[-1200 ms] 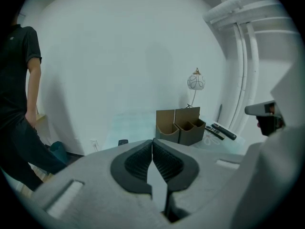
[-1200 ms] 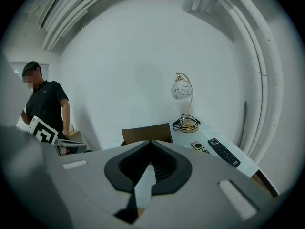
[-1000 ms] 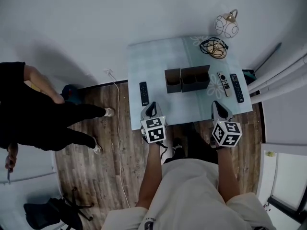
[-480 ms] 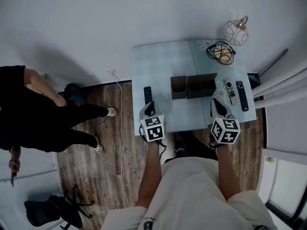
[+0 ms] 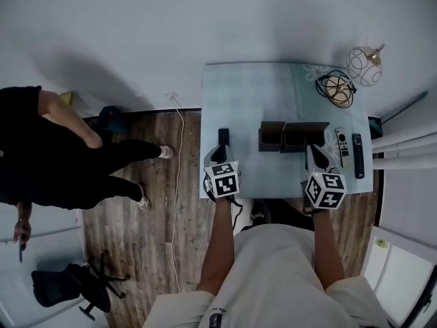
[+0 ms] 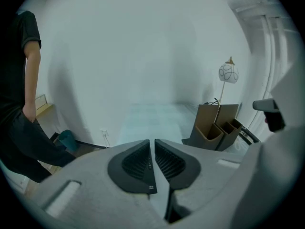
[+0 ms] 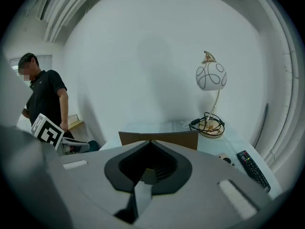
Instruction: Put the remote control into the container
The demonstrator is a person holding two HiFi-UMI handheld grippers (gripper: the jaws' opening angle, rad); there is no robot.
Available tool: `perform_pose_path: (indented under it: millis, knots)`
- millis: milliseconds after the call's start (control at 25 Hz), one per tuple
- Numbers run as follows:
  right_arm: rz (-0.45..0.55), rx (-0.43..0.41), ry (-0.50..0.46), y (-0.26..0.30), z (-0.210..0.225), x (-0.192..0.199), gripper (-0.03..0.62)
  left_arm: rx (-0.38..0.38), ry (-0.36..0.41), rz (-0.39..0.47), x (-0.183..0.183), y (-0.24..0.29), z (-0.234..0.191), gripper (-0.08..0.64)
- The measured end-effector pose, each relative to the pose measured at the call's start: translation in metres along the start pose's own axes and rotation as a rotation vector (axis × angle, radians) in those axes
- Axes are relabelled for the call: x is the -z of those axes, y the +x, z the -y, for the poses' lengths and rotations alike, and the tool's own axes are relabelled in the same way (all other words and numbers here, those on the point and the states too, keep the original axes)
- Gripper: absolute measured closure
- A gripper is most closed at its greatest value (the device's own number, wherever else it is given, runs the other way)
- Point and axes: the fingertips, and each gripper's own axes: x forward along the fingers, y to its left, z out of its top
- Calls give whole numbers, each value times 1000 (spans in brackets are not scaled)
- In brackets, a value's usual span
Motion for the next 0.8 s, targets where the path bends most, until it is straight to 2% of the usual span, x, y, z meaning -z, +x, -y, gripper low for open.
perform_pose_path:
  millis: [360, 560, 680, 800]
  knots:
    - [-27, -28, -53, 28, 1, -23, 589, 15, -16, -177, 14, 62, -17, 394]
    - [-13, -61, -126, 31, -10, -58, 589, 30, -25, -285, 26, 99, -15, 292]
    - [14, -73, -163, 39, -15, -83, 589, 6, -38, -343, 35, 115, -23, 276]
    - [13, -73, -180, 50, -12, -92, 589, -2, -44, -397, 43, 128, -25, 276]
